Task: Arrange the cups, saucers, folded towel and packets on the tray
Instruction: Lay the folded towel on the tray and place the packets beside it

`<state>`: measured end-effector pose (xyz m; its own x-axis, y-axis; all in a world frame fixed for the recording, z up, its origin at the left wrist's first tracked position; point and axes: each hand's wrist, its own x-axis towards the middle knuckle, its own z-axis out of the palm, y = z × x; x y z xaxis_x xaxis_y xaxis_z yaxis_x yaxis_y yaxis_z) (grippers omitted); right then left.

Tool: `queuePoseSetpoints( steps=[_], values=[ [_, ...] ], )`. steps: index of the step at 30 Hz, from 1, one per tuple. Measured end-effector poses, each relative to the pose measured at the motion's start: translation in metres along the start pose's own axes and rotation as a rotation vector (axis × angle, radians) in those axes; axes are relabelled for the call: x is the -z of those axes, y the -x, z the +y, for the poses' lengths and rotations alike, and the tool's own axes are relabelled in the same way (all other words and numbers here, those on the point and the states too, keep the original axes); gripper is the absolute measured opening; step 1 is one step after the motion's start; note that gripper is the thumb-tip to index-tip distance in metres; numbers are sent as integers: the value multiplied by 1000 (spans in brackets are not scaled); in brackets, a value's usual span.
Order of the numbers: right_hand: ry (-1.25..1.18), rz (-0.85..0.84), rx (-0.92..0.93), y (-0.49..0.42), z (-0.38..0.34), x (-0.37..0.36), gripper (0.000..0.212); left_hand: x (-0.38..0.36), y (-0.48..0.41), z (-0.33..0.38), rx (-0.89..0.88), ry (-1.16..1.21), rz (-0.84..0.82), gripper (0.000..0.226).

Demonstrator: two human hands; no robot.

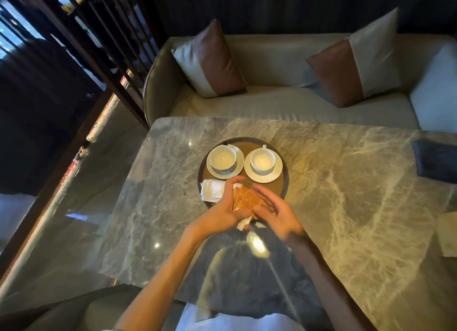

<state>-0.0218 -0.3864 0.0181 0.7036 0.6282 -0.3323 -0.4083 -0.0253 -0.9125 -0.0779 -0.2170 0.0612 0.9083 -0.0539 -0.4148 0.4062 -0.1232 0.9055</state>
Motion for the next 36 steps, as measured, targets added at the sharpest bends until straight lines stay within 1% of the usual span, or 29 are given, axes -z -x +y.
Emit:
queuePoseSetpoints(
  steps=[2,4,7,9,11,13,15,19,23,26,30,33,36],
  values=[
    [171,-39,-22,-6,-10,-16,50,11,7,6,-26,-82,-22,82],
    [269,-22,-1,-12,-17,-34,50,25,15,8,-41,-112,-34,84],
    [194,16,20,-20,-20,-64,48,56,31,4,-20,-81,-4,77],
    [106,38,-1,-26,-18,-88,42,84,43,2,41,-18,66,68],
    [55,69,-11,-33,-15,-114,38,115,55,-4,91,106,108,58],
    [50,107,-9,-41,-11,-141,35,145,69,-9,90,160,102,36],
    [62,148,9,-50,-7,-170,35,171,81,-17,60,141,82,24],
    [65,207,45,-70,2,-225,36,220,101,-27,11,180,80,28],
    [69,239,56,-84,3,-262,37,260,111,-31,9,136,69,33],
    [66,259,56,-90,2,-281,33,282,111,-32,28,120,70,31],
    [-17,305,63,-95,-1,-292,32,293,105,-32,-16,74,127,25],
    [-111,316,54,-101,-8,-295,32,291,102,-29,-10,163,118,25],
    [-123,326,53,-105,-14,-295,31,288,102,-27,-29,290,154,25]
  ],
)
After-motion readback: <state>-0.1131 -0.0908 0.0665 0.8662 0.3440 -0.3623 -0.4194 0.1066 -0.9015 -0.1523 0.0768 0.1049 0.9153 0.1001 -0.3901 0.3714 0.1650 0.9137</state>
